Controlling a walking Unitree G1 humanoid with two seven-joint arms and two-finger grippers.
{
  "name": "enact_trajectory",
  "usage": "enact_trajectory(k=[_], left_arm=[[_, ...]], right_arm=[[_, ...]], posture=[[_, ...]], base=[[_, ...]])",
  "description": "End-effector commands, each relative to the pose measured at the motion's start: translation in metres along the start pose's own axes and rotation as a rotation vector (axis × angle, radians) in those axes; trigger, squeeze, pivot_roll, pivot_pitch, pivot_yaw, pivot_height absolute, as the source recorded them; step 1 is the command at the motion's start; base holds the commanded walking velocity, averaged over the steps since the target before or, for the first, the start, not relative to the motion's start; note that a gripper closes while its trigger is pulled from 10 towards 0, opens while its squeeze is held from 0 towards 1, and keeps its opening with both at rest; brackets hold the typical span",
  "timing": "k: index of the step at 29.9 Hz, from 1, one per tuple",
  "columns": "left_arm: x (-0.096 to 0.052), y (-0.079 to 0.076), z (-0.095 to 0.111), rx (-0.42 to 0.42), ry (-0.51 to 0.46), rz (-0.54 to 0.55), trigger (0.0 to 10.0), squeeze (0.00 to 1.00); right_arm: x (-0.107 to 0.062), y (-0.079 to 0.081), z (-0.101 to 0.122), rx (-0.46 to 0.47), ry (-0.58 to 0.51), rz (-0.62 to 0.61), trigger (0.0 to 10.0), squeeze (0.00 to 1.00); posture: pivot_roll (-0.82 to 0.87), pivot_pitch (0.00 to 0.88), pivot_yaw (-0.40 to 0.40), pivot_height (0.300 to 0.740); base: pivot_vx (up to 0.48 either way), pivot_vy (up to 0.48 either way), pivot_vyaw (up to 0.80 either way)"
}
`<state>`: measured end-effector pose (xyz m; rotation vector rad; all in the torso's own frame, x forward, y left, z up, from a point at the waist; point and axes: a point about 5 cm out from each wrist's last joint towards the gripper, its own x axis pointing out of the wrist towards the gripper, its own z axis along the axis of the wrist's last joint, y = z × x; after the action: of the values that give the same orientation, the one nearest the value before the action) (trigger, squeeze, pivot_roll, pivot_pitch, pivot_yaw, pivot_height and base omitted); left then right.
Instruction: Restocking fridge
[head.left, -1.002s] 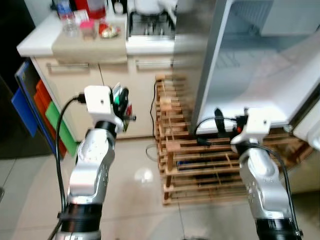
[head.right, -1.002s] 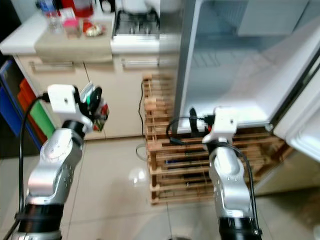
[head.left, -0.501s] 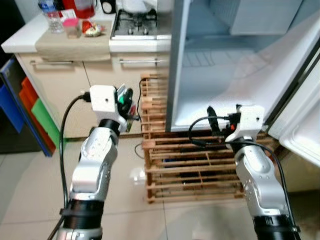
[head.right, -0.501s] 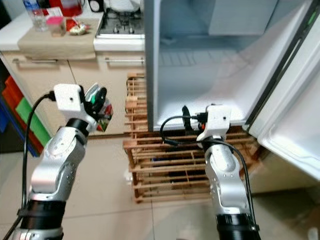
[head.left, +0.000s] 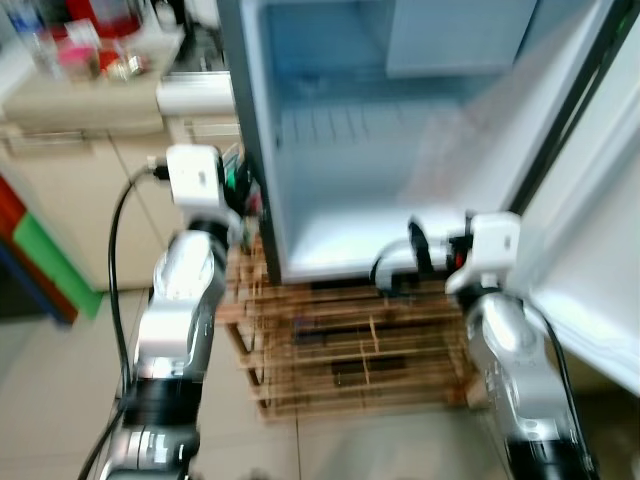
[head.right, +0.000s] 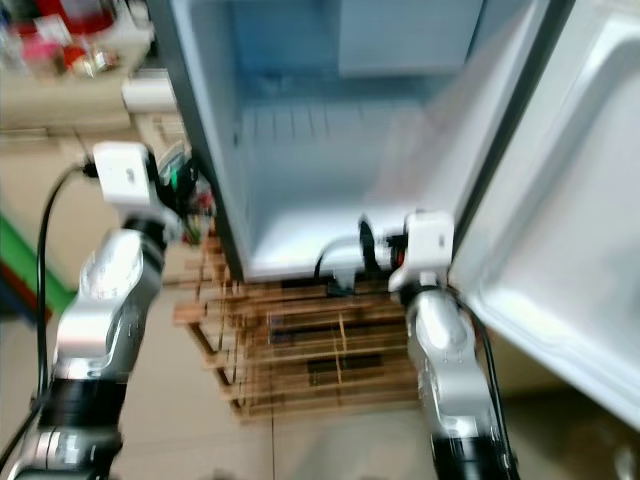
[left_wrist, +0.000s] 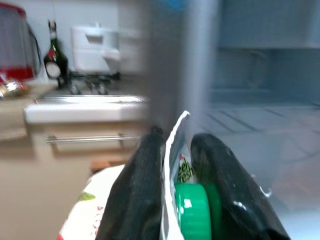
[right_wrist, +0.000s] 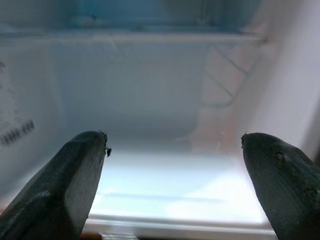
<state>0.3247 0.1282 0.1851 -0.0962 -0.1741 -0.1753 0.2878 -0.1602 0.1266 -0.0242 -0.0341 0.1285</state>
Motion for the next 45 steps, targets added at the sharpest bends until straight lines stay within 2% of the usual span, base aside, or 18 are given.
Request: enact_trajectory(k=[1, 5, 8, 10, 15, 18, 25, 30, 37, 45], left_arm=[[0.006, -0.011, 0.006, -0.009, -0.008, -0.070, 10.0, 0.00], [-0.003, -0.017, 0.001, 0.009, 0.038, -0.102, 10.0, 0.00], [-0.013, -0.009, -0.010, -0.013, 0.083, -0.057, 10.0, 0.00], [-0.012, -0.010, -0.011, -0.022, 0.083, -0.048, 10.0, 0.00], [0.011, -0.019, -0.012, -0.035, 0.052, -0.036, 10.0, 0.00], [0.017, -0.024, -0.011, -0.047, 0.059, -0.063, 10.0, 0.00], [0.016, -0.029, -0.008, -0.050, 0.048, -0.126, 10.0, 0.00], [0.019, -0.020, -0.013, -0.032, 0.053, -0.090, 10.0, 0.00], [0.030, -0.017, -0.014, -0.025, 0.056, -0.059, 10.0, 0.00], [0.032, -0.015, -0.016, -0.003, 0.060, -0.036, 10.0, 0.00]], right_arm=[[0.000, 0.002, 0.004, 0.004, -0.021, 0.008, 10.0, 0.11], [-0.001, 0.003, 0.002, 0.007, -0.016, 0.002, 10.0, 0.10], [-0.004, 0.002, 0.000, 0.006, -0.003, 0.003, 10.0, 0.11], [-0.005, 0.002, -0.001, 0.005, 0.000, 0.005, 10.0, 0.10], [-0.007, 0.004, -0.001, -0.003, 0.007, 0.025, 10.0, 0.11], [-0.009, 0.003, 0.000, -0.010, 0.005, 0.021, 10.0, 0.10], [-0.009, -0.003, 0.004, -0.014, -0.004, -0.039, 10.0, 0.11], [-0.008, 0.006, 0.002, -0.036, -0.008, -0.008, 10.0, 0.11], [-0.006, 0.013, 0.005, -0.042, -0.027, 0.026, 10.0, 0.10], [-0.014, 0.011, 0.001, -0.055, -0.008, 0.029, 10.0, 0.09]], posture=[[-0.07, 0.000, 0.058, 0.740], [-0.08, 0.000, 0.066, 0.740], [-0.07, 0.000, 0.057, 0.740], [-0.07, 0.000, 0.053, 0.740], [-0.09, 0.000, 0.046, 0.740], [-0.11, 0.000, 0.057, 0.740], [-0.11, 0.000, 0.081, 0.740], [-0.10, 0.000, 0.081, 0.740], [-0.10, 0.000, 0.082, 0.740], [-0.12, 0.000, 0.083, 0.740]], base=[[0.000, 0.000, 0.00], [0.000, 0.000, 0.00], [0.000, 0.000, 0.00], [0.000, 0.000, 0.00], [0.000, 0.000, 0.00], [0.000, 0.000, 0.00], [0.000, 0.000, -0.30], [0.000, 0.000, -0.74], [0.000, 0.000, -0.22], [0.000, 0.000, 0.00]])
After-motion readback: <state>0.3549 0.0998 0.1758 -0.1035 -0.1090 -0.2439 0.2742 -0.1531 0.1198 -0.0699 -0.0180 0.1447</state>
